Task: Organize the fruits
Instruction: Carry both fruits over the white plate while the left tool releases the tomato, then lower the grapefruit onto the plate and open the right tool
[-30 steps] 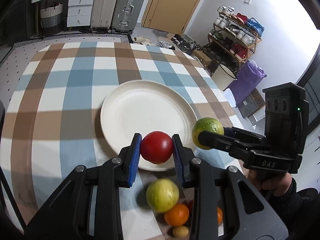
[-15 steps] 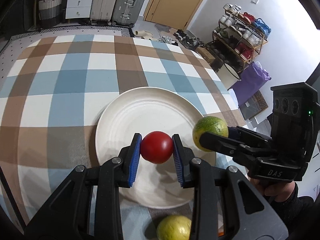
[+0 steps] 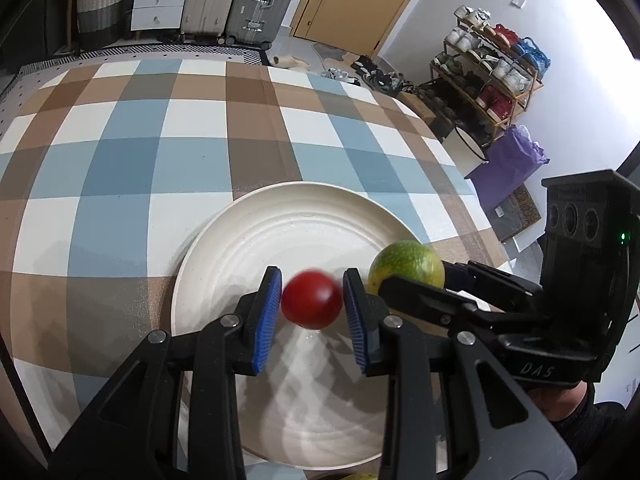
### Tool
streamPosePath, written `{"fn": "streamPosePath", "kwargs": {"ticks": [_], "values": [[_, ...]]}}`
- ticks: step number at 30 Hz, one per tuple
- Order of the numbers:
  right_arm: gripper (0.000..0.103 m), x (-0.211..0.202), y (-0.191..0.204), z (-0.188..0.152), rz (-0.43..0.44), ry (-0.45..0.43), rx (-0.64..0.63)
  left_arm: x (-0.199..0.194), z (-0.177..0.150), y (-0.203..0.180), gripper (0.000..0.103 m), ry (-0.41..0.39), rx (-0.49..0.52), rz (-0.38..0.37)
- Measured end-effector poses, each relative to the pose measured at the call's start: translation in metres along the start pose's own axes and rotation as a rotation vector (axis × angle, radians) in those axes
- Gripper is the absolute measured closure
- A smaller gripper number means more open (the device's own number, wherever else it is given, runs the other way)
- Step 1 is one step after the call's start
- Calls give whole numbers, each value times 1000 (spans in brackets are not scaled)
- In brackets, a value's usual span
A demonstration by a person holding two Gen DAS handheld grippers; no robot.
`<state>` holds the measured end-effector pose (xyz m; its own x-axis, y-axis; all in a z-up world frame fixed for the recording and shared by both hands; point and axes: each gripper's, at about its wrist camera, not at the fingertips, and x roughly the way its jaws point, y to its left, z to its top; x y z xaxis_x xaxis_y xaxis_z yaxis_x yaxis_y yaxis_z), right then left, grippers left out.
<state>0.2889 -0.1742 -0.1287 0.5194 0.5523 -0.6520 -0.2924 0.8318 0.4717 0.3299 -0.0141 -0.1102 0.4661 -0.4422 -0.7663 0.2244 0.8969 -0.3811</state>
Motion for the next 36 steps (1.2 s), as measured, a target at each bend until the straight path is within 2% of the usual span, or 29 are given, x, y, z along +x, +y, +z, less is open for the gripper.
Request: {"fn": "streamPosePath", "kwargs": {"ticks": [3, 6, 11, 19, 33, 34, 36], "values": [[49, -2, 1, -2, -9, -8, -10, 0, 0, 0, 75, 10, 4, 26], [41, -13, 5, 0, -13, -46, -24, -7, -2, 3, 75, 1, -13, 35], [41, -34, 14, 1, -38, -96, -48, -25, -6, 4, 75, -24, -17, 43], [41, -54, 32, -13, -47, -120, -69, -60, -25, -6, 74, -58, -1, 67], [40, -84, 54, -48, -50, -138, -92, -100, -72, -22, 64, -80, 16, 73], [39, -85, 55, -50, -51, -138, -94, -102, -75, -22, 63, -81, 17, 71], [31, -88, 57, -55, -56, -141, -99, -105, -82, -23, 60, -82, 16, 71]]}}
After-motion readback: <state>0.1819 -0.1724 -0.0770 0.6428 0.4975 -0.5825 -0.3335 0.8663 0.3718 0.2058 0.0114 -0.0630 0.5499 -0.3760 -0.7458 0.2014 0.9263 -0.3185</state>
